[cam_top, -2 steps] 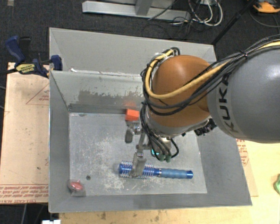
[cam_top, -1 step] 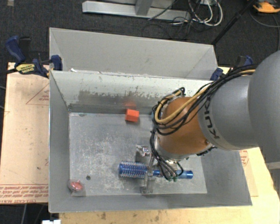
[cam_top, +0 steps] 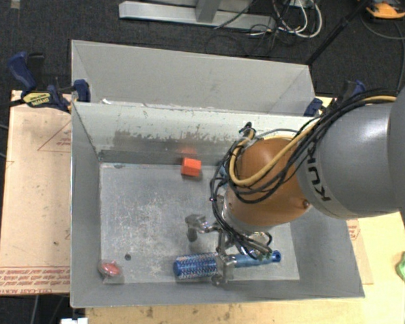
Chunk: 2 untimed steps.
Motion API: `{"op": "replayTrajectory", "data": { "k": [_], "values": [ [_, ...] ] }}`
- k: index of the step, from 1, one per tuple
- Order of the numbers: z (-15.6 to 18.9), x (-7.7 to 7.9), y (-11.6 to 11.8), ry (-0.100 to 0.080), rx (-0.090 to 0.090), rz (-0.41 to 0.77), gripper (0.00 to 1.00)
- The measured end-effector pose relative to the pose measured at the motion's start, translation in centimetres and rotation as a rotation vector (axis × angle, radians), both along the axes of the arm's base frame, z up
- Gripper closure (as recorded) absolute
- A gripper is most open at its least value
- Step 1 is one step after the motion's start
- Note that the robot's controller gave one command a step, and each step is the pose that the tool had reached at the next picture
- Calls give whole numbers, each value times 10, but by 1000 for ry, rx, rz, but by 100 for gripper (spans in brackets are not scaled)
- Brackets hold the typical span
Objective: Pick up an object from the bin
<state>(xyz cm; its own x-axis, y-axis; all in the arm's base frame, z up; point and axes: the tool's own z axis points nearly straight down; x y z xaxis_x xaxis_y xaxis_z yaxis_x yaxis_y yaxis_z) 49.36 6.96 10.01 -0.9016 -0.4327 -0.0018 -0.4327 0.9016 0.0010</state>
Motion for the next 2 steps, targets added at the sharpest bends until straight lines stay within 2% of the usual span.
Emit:
{"op": "replayTrajectory", "data": {
  "k": [1,2],
  "values": [
    [-1,-1,-13,2,0,-145,0],
    [-30,3,-14,-4,1,-247,0]
  ]
}}
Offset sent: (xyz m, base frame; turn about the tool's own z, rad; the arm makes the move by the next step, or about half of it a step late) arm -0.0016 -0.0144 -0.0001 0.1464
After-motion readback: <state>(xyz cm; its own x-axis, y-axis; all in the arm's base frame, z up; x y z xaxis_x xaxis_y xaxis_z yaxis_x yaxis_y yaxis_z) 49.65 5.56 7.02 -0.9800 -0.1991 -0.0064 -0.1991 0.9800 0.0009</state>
